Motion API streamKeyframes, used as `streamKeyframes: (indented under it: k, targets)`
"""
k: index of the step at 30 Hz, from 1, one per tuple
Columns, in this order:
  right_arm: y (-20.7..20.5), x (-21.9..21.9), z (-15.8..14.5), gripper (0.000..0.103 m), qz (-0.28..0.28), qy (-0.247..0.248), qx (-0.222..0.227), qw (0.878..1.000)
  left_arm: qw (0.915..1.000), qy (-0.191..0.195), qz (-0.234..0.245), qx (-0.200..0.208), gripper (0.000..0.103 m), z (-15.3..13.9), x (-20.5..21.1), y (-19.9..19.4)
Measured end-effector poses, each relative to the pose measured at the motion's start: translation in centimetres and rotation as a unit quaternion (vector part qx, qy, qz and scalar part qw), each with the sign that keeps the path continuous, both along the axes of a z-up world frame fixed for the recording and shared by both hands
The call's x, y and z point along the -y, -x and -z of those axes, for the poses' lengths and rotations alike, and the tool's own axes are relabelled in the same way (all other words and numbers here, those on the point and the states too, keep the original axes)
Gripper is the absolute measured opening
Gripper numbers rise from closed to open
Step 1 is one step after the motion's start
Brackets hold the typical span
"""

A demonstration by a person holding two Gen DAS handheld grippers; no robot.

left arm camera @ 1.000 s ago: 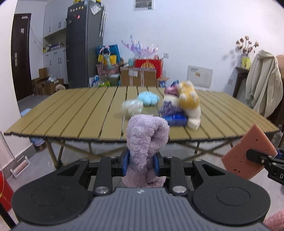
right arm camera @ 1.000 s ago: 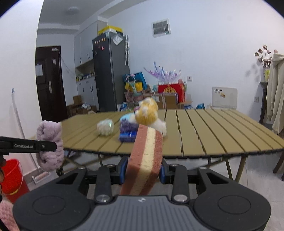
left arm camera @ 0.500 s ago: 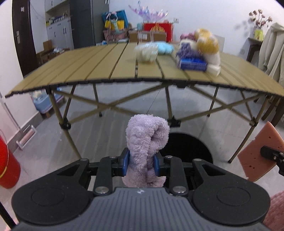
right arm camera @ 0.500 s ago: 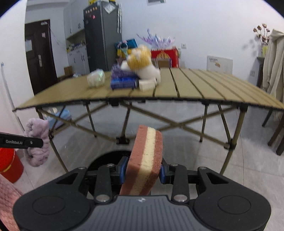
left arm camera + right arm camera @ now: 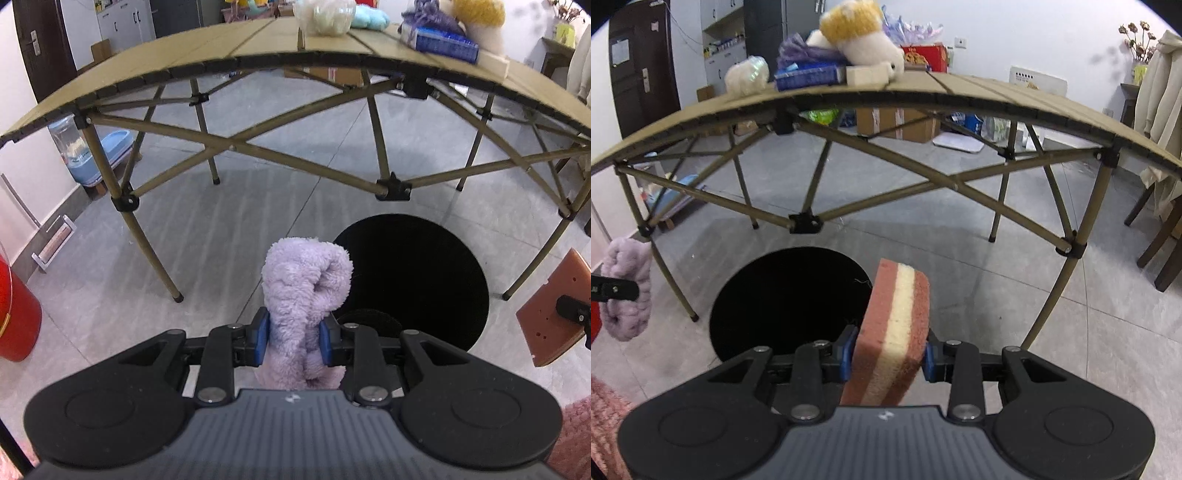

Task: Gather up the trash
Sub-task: 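Carry the scrunchie and sponge down over the black bin with both tools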

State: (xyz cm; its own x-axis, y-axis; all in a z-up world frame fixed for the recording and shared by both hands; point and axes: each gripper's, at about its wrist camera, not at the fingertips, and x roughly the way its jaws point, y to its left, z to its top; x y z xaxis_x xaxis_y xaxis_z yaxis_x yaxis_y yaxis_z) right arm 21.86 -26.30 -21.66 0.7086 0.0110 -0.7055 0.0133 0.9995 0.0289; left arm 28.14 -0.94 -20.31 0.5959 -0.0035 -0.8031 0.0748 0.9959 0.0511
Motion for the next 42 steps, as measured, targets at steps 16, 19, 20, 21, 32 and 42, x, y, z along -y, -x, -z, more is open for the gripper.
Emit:
streamKeyframes:
  k: [16,19,20,21,32,42]
  targets:
    - [-3.5,1.7,2.1,0.034,0.033,-0.007,-0.019,0.999,0.9995,-0.008,-0.016,-0.026,0.027,0.8,1.5,-3.5]
    - [-3.7,2.3,2.3,0.034,0.041,-0.007,-0.016,0.999,0.9996,-0.006,-0.015,-0.025,0.027,0.7,1.8,-3.8]
    - [-3.7,2.6,2.4,0.034,0.043,-0.007,-0.016,0.999,0.9996,-0.007,-0.014,-0.025,0.027,0.7,2.0,-3.9]
    - [-3.8,2.8,2.5,0.034,0.046,-0.007,-0.016,0.999,0.9995,-0.006,-0.015,-0.026,0.027,0.7,2.2,-4.2]
    - [-5.0,4.0,3.1,0.034,0.066,-0.011,-0.012,0.998,0.9997,0.002,0.006,-0.026,0.027,0.8,5.9,-6.7]
    - [-5.6,4.5,3.0,0.034,0.08,-0.013,-0.004,0.997,0.9988,0.015,0.02,-0.042,0.027,1.5,9.4,-7.8]
